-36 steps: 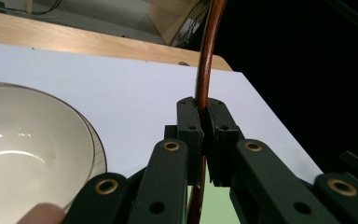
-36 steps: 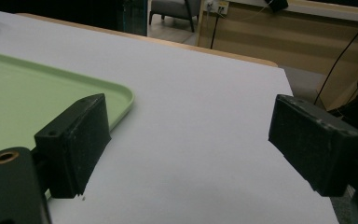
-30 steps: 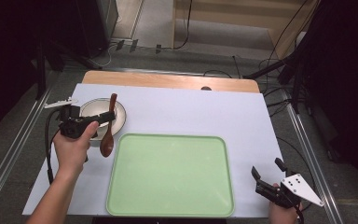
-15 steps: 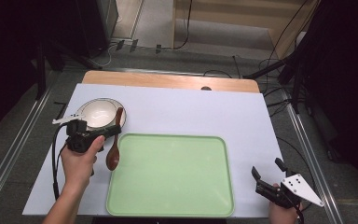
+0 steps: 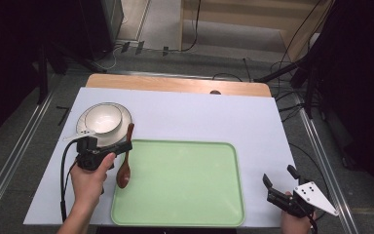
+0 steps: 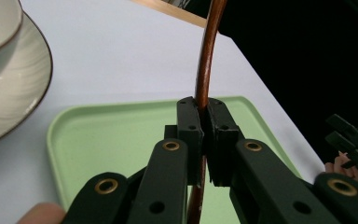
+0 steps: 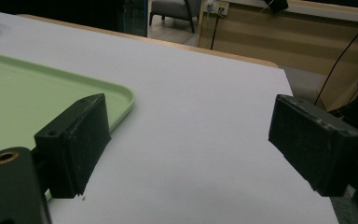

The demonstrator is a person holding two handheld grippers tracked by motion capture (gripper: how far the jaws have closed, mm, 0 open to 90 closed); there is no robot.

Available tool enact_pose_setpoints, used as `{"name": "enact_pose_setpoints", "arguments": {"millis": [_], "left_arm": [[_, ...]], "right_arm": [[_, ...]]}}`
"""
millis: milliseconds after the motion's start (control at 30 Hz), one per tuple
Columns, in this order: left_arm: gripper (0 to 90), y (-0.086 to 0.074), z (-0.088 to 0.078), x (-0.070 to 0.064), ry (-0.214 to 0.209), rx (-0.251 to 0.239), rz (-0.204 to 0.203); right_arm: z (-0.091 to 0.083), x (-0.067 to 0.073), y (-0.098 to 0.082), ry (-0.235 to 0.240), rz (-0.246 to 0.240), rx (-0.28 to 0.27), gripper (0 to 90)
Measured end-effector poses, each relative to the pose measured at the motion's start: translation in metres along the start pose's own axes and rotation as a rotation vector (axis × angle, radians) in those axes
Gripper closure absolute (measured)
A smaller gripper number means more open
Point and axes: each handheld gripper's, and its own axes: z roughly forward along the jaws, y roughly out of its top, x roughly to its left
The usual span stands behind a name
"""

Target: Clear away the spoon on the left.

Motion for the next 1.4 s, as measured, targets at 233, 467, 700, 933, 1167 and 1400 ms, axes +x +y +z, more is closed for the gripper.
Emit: {"name": "enact_pose_setpoints", "arguments": {"millis": [233,467,700,933,1167,1400], "left_arm": [[85.7,-0.008,0.003,0.001,-0.005,0.011,-0.021],[85.7,-0.018,0.006,0.007,-0.015,0.036,-0.049],[85.6,-0.024,0.014,0.015,-0.023,0.058,-0.088],[85.2,-0.027,0.019,0.023,-0.026,0.061,-0.105],[70.7,-0.028,0.021,0.033,-0.111,0.062,-0.144],[62.0,-0.028,0.023,0.035,-0.087,0.064,-0.139]], "right_arm": [[0.000,0.000,0.000,0.001,0.002,0.000,13.3],[0.000,0.000,0.000,0.002,-0.002,-0.001,13.3],[0.001,0.000,0.000,0.003,-0.005,0.000,13.3],[0.001,0.000,0.000,0.004,-0.005,-0.001,13.3],[0.001,0.000,0.000,0.003,-0.009,0.000,13.3],[0.001,0.000,0.000,0.003,-0.009,0.001,13.3]]}}
